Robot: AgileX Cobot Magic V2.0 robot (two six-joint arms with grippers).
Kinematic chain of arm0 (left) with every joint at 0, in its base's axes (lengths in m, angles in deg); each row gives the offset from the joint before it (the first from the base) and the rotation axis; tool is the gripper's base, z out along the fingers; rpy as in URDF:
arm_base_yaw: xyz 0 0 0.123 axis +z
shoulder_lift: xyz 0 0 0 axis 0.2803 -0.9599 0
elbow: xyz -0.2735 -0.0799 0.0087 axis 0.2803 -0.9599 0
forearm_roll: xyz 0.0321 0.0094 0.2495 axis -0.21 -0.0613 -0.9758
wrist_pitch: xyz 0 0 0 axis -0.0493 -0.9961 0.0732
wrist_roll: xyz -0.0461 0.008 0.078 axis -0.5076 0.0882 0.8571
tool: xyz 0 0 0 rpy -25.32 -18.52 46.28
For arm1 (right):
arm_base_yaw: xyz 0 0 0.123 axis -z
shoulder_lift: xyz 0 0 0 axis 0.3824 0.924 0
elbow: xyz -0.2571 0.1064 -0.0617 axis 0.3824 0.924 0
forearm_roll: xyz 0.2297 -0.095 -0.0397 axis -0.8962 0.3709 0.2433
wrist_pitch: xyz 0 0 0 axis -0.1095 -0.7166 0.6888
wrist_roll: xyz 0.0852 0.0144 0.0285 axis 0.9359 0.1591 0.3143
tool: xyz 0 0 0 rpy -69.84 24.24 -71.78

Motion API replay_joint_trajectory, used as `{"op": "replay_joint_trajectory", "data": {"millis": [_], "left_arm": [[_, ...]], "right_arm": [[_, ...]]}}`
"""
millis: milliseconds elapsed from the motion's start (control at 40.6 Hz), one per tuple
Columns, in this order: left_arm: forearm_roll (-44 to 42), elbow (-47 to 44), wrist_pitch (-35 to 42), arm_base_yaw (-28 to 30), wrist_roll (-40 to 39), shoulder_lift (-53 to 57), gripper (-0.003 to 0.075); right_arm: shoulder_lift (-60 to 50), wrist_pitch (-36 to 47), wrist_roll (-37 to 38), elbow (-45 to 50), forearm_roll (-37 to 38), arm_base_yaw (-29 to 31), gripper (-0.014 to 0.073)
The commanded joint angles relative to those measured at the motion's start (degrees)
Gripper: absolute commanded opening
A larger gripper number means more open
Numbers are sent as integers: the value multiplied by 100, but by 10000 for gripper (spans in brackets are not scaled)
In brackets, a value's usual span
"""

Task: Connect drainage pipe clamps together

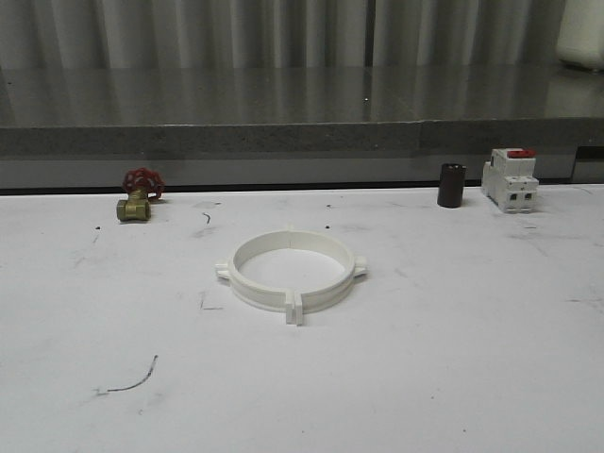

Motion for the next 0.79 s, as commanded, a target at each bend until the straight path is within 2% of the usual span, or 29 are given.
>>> {"op": "replay_joint_trajectory", "data": {"millis": [0,172,763], "left_arm": [[51,-10,472,5,-22,122,-20],[51,-10,472,5,-22,122,-20],[51,-10,472,5,-22,122,-20]], "right_arm": [[-153,579,-75,200,-105,106,-62],[-334,303,-80,371,-194,106,-62],[-334,303,-80,371,-194,106,-62]]}}
